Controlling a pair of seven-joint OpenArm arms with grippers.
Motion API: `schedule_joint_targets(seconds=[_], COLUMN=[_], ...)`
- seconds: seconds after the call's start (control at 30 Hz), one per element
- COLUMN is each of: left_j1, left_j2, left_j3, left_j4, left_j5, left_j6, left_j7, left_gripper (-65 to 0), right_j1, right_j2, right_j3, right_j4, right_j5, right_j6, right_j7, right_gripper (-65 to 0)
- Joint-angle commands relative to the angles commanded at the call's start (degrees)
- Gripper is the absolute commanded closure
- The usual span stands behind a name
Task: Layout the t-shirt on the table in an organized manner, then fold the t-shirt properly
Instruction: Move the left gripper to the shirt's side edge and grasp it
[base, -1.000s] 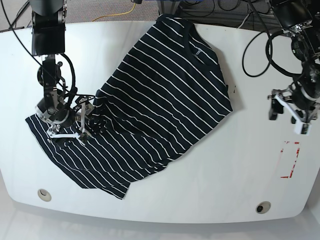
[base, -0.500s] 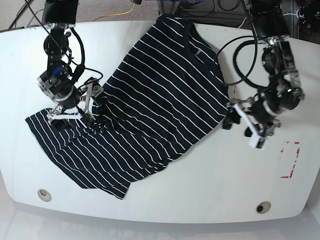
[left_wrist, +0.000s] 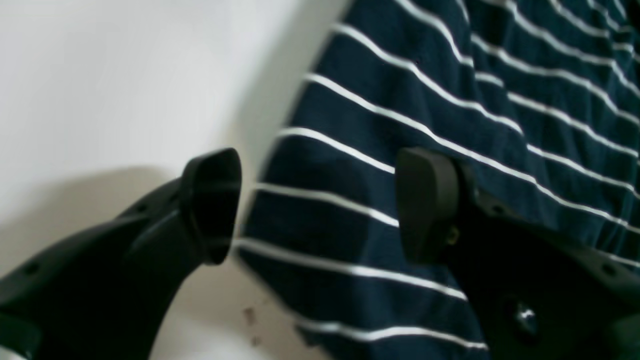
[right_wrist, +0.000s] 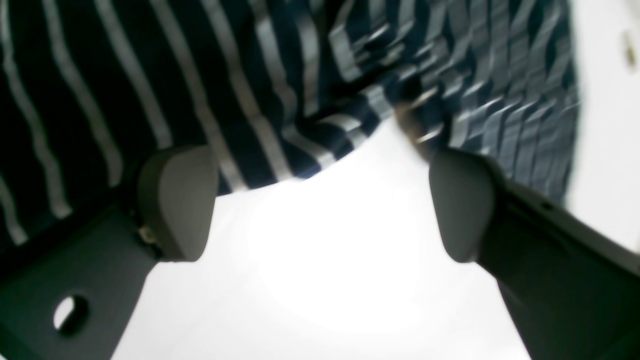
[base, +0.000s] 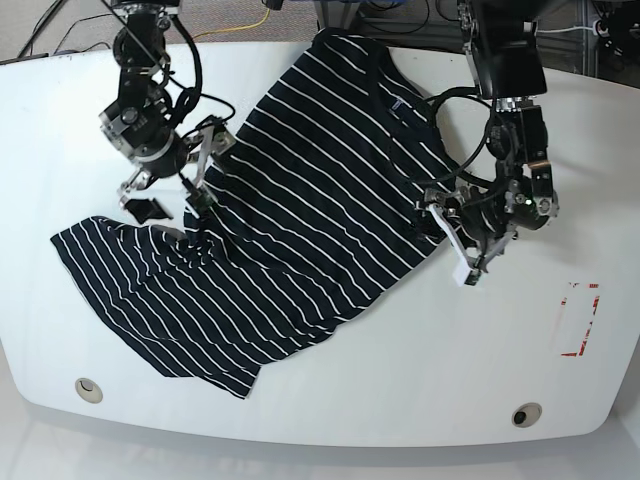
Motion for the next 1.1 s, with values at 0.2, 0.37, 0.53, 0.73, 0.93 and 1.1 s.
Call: schedule_joint_targets(seconds=[0.2, 0.37, 0.53, 0.73, 0.93, 1.1], left_j1=[0.4, 1.9, 2.9, 4.0, 4.0, 4.0], left_j2=[-0.2, -0.9, -2.5, -3.1, -4.0, -4.2], left_j3=[0.0, 0.0, 0.0, -0.1, -0.1, -0.1], left_j4=[-0.4, -0.2, -0.3, -0.3, -0.3, -0.4], left_j5=[0.1, 0.2, 0.1, 0.2, 0.1, 0.2], left_j6=[0.0, 0.0, 0.0, 0.0, 0.0, 0.0], left_j7=[0.0, 0.1, 0.1, 0.1, 0.1, 0.1], left_gripper=[-44.4, -44.4, -44.4, -42.4, -25.8, -24.6], right_j1=[-1.9, -3.4, -4.9, -6.8, -6.9, -6.4], right_j2=[-2.2, -4.6, -7.6, -11.5, -17.0, -17.9], right_j3=[0.0, 0.0, 0.0, 0.2, 6.2, 11.0], right_j4=[0.0, 0.1, 0.1, 0.1, 0.0, -0.2], right_j5=[0.0, 0.4, 0.4, 0.4, 0.5, 2.8], right_j6=[0.00, 0.00, 0.00, 0.00, 0.00, 0.00], right_j7=[0.0, 0.0, 0.0, 0.0, 0.0, 0.0], right_gripper=[-65.0, -65.0, -65.0, -65.0, -65.0, -65.0])
